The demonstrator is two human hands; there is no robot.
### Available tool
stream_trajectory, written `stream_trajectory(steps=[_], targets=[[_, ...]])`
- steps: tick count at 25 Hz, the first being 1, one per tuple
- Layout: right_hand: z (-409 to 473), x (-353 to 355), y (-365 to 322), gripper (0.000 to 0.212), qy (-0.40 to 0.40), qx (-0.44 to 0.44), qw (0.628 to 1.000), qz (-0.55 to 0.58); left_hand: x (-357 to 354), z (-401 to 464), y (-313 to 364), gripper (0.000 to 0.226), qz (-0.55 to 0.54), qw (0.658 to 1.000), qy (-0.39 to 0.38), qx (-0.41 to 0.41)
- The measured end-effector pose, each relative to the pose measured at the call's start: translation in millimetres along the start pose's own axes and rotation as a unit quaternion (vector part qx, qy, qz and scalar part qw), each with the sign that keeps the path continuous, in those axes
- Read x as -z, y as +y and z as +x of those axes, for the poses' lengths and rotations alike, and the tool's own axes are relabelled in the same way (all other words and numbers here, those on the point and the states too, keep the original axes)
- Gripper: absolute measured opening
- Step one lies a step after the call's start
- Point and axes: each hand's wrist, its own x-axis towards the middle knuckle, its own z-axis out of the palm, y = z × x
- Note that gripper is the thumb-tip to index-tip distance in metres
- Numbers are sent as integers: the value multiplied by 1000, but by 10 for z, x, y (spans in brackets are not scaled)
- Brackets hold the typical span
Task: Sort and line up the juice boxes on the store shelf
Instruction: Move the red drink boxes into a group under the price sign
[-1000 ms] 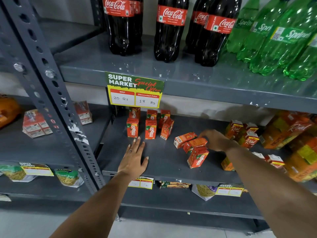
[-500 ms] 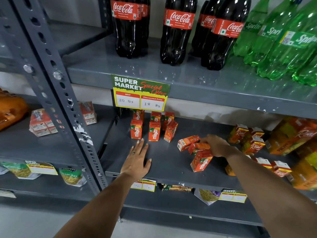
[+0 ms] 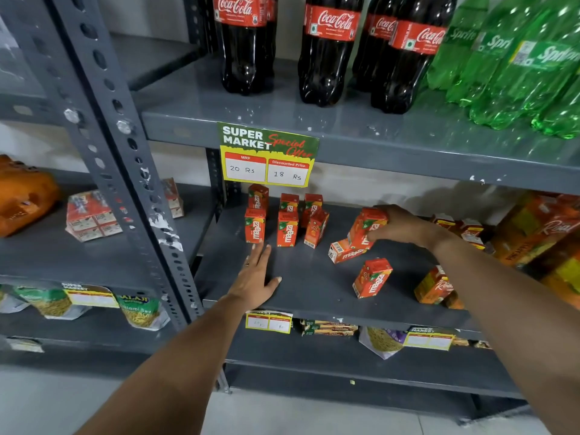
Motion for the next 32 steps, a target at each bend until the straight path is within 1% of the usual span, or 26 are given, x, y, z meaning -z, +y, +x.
stream_trajectory(steps=[2, 4, 7, 10, 14, 18, 20, 25, 27, 30, 32], targets=[[7, -92, -178, 50, -3, 7, 1000, -2, 7, -17, -84, 80, 63, 998, -3, -7], [-13, -215, -316, 39, -37, 31, 999, 0, -25, -39, -127, 76, 117, 993, 3, -16], [-44, -402, -436, 31, -84, 65, 994, -24, -34, -31, -128, 74, 128, 992, -8, -21], [-39, -548, -456, 31, -81, 53, 993, -70, -27, -35, -140, 73, 131, 991, -2, -22], [-18, -637, -422, 48, -70, 40, 986, -143, -39, -42, -145, 73, 125, 992, 4, -23], [-15, -711, -390, 61, -48, 32, 972, -230, -31, -39, -152, 74, 118, 993, 9, -19], [-27, -738, -369, 69, -54, 26, 964, -258, -31, -43, -145, 74, 116, 993, 9, -19], [-64, -697, -404, 81, -90, 9, 951, -297, -23, -51, -139, 74, 117, 993, 7, -18], [-70, -629, -472, 74, -99, 30, 958, -268, -24, -55, -140, 74, 122, 992, 6, -16], [-77, -516, -555, 55, -125, 74, 974, -172, -26, -52, -147, 74, 126, 992, 5, -15], [-88, -508, -575, 50, -126, 92, 972, -177, -35, -55, -144, 74, 126, 992, 9, -18]])
